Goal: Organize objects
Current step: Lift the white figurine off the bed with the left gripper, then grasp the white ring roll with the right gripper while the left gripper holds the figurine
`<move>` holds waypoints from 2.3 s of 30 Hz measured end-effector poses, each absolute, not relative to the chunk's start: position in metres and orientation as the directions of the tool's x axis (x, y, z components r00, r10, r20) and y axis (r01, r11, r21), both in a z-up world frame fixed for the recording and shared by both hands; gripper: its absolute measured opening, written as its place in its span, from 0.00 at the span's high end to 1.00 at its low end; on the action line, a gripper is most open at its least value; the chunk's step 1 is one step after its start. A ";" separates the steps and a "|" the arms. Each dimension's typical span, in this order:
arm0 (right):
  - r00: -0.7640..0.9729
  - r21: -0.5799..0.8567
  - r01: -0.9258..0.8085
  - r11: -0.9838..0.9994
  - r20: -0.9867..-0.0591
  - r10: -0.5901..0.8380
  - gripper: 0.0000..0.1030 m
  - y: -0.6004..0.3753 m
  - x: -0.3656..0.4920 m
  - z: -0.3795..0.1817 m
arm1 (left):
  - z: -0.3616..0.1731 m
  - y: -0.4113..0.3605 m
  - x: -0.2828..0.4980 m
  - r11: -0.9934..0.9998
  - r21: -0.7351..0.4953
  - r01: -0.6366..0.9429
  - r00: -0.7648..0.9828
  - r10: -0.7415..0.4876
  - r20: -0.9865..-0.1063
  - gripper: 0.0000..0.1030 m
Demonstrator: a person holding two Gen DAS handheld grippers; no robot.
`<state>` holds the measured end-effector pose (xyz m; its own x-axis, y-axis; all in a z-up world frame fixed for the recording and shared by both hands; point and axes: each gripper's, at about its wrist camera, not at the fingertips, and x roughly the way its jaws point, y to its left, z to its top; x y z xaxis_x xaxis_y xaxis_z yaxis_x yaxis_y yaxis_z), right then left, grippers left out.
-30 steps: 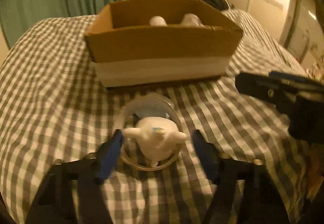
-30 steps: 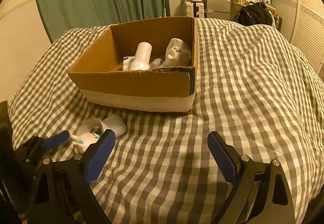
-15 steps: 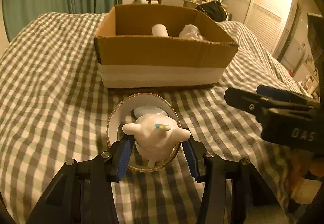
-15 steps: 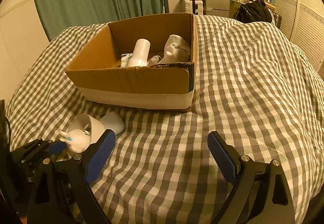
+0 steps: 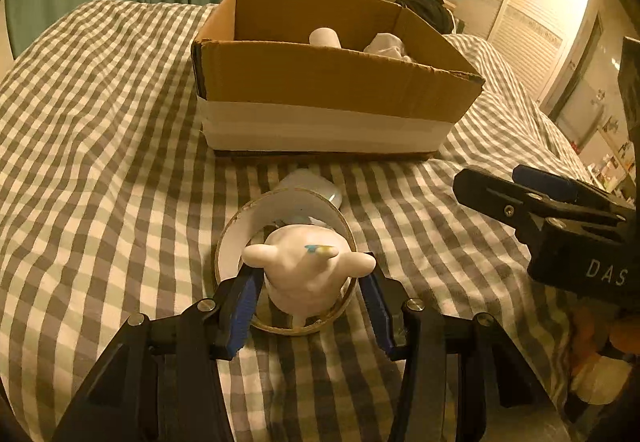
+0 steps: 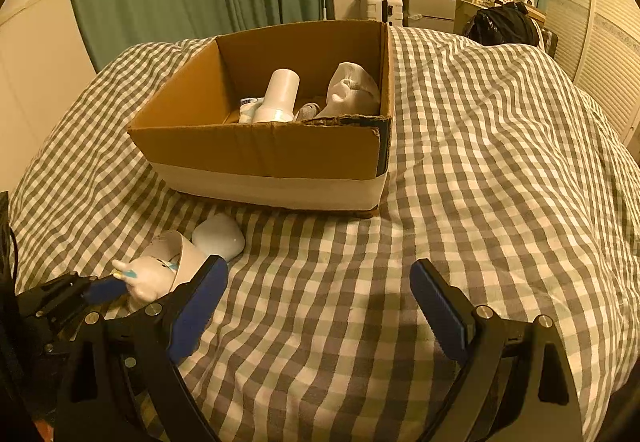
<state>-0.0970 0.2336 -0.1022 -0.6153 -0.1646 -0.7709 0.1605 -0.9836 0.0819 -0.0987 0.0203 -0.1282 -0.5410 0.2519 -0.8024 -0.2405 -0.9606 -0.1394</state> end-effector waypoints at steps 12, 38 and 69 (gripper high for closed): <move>-0.612 0.086 0.159 -0.984 -0.773 -0.166 0.10 0.233 -0.097 -0.103 | -0.122 0.020 -0.098 -0.958 -0.156 -0.242 -0.556 0.269 -0.786 0.39; -0.585 0.066 0.370 -0.927 -0.759 -0.287 0.10 0.176 -0.074 -0.094 | -0.058 -0.047 -0.089 -0.990 -0.113 -0.084 -0.671 0.140 -0.728 0.45; -0.513 0.043 0.453 -0.891 -0.805 -0.299 0.36 0.132 -0.085 -0.136 | -0.061 -0.050 -0.075 -0.995 -0.068 -0.068 -0.658 0.096 -0.747 0.45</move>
